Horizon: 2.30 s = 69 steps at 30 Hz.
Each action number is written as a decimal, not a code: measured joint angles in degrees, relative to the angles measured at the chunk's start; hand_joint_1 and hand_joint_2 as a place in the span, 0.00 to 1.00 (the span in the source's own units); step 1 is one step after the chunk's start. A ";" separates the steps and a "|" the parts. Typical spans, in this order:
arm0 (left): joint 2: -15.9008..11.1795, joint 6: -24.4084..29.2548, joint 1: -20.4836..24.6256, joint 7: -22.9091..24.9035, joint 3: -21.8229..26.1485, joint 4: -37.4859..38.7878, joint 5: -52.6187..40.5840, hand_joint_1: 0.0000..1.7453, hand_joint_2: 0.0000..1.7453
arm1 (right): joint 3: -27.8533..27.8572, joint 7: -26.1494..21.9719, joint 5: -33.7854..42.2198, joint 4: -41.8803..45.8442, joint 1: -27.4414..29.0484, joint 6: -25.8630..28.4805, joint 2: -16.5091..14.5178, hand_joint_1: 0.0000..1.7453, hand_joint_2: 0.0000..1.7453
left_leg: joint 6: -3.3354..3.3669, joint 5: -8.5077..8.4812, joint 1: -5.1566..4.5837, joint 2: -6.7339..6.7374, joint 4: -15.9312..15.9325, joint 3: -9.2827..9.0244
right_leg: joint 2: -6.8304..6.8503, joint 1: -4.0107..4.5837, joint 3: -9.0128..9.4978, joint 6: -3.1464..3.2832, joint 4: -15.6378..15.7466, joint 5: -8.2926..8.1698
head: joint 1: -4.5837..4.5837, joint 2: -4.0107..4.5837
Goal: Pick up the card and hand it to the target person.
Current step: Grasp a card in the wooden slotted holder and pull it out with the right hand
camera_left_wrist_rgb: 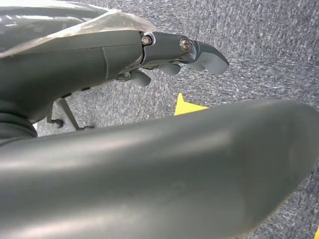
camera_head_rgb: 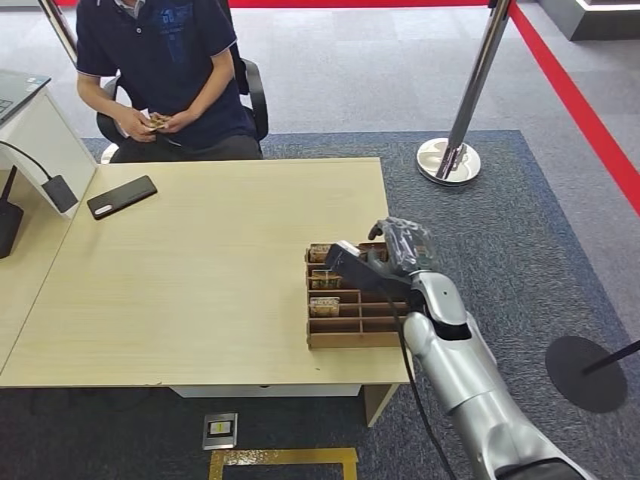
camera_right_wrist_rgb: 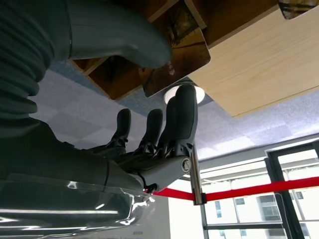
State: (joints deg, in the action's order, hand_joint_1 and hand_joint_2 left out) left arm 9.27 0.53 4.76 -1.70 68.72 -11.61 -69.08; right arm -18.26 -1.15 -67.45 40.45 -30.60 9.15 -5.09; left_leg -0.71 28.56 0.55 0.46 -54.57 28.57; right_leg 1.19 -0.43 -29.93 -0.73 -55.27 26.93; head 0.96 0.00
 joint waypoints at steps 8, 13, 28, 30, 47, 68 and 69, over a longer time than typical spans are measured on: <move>-0.01 -0.01 0.00 0.00 -0.01 0.00 -0.48 0.00 0.00 | 0.26 0.02 0.56 -2.79 -0.74 0.39 0.03 0.54 1.00 | 0.00 0.00 0.00 0.00 0.00 0.00 | 0.00 0.00 0.00 0.00 0.00 0.00 | -0.01 0.00; 0.00 -0.01 0.00 0.00 -0.03 0.00 -0.60 0.00 0.00 | 0.50 -0.18 0.80 -4.15 -1.20 0.89 0.09 0.54 1.00 | 0.00 0.00 0.00 0.00 0.00 0.00 | 0.00 0.00 0.00 0.00 0.00 0.00 | 0.00 0.00; -0.01 -0.01 0.00 0.00 -0.07 0.00 -0.67 0.00 0.00 | 1.05 -0.69 0.40 -5.69 -1.90 1.97 0.08 0.66 1.00 | 0.00 0.00 0.00 0.00 0.00 -0.01 | 0.00 0.00 0.01 0.00 0.00 0.00 | 0.00 0.00; -0.01 -0.01 0.00 0.00 -0.07 0.00 -0.67 0.00 0.00 | 1.14 -0.72 0.24 -5.65 -1.88 2.02 0.07 0.73 1.00 | 0.00 0.00 0.00 0.00 0.00 -0.01 | 0.00 0.00 0.01 0.00 0.00 0.00 | 0.00 0.00; 0.00 -0.02 -0.01 -0.08 -0.07 0.02 -0.67 0.00 0.00 | 1.17 -0.72 -1.09 1.76 1.40 1.07 0.21 0.75 1.00 | 0.00 0.00 0.00 0.00 0.00 0.01 | 0.00 0.00 -0.02 0.00 0.00 0.00 | 0.00 0.00; 0.02 -0.09 0.00 -0.15 -0.07 0.04 -0.50 0.00 0.00 | -1.05 -3.45 -0.46 15.37 5.30 -1.15 0.69 1.00 1.00 | 0.00 0.00 0.00 0.00 0.00 0.01 | 0.00 0.00 -0.02 0.00 0.00 0.00 | 0.01 0.00; 0.02 -0.09 0.00 -0.17 -0.07 0.04 -0.46 0.00 0.00 | -1.48 -3.67 -0.28 16.57 5.47 -1.33 0.78 1.00 1.00 | 0.00 0.00 0.00 0.00 0.00 0.01 | 0.00 0.00 -0.02 0.00 0.00 0.00 | 0.00 0.00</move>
State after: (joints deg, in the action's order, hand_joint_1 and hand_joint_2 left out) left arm 9.29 0.44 4.76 -1.87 68.65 -11.56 -69.54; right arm -19.75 -4.82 -67.73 57.02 -25.14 7.81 -4.31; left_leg -0.71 28.56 0.55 0.47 -54.57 28.58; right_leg 1.19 -0.43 -29.94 -0.72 -55.27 26.94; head 0.96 0.00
